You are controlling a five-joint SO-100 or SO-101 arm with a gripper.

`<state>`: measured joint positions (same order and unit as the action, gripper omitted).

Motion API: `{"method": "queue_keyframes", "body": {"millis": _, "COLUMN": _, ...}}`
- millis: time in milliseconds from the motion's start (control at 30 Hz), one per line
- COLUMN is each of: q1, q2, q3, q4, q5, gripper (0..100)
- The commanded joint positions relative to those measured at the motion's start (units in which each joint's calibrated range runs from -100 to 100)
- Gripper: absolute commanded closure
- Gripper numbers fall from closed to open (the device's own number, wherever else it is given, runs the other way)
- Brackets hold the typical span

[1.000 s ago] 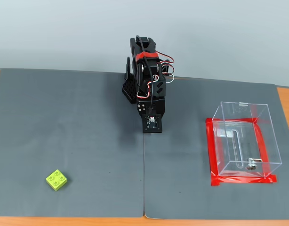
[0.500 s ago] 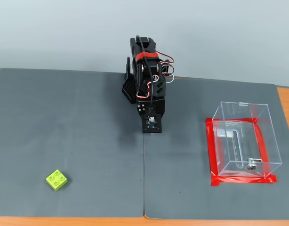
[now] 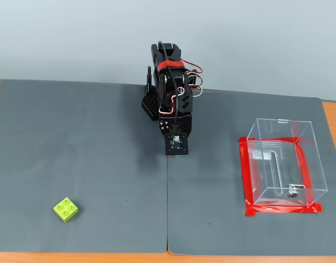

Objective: Pick the green lego block and place it into the transparent box

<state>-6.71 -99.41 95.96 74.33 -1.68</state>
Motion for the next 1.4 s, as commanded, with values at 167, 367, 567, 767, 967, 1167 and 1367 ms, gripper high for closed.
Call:
{"method": "queue_keyframes", "body": {"millis": 167, "q1": 0.3, "q2": 0.2, "q3": -3.5, "q4": 0.0, "q5": -0.1, "gripper": 98}}
{"method": "queue_keyframes", "body": {"millis": 367, "q1": 0.3, "q2": 0.2, "q3": -3.5, "q4": 0.0, "q5": -0.1, "gripper": 98}}
{"method": "queue_keyframes", "body": {"millis": 567, "q1": 0.3, "q2": 0.1, "q3": -3.5, "q4": 0.0, "q5": -0.1, "gripper": 98}}
{"method": "queue_keyframes", "body": {"millis": 767, "q1": 0.3, "q2": 0.1, "q3": -3.5, "q4": 0.0, "q5": -0.1, "gripper": 98}}
{"method": "queue_keyframes", "body": {"millis": 967, "q1": 0.3, "q2": 0.1, "q3": -3.5, "q4": 0.1, "q5": -0.1, "gripper": 98}}
{"method": "queue_keyframes", "body": {"millis": 1167, "q1": 0.0, "q2": 0.7, "q3": -3.6, "q4": -0.3, "q5": -0.1, "gripper": 98}}
{"method": "queue_keyframes", "body": {"millis": 1367, "q1": 0.3, "q2": 1.1, "q3": -3.6, "q4": -0.5, "q5": 0.0, "gripper": 98}}
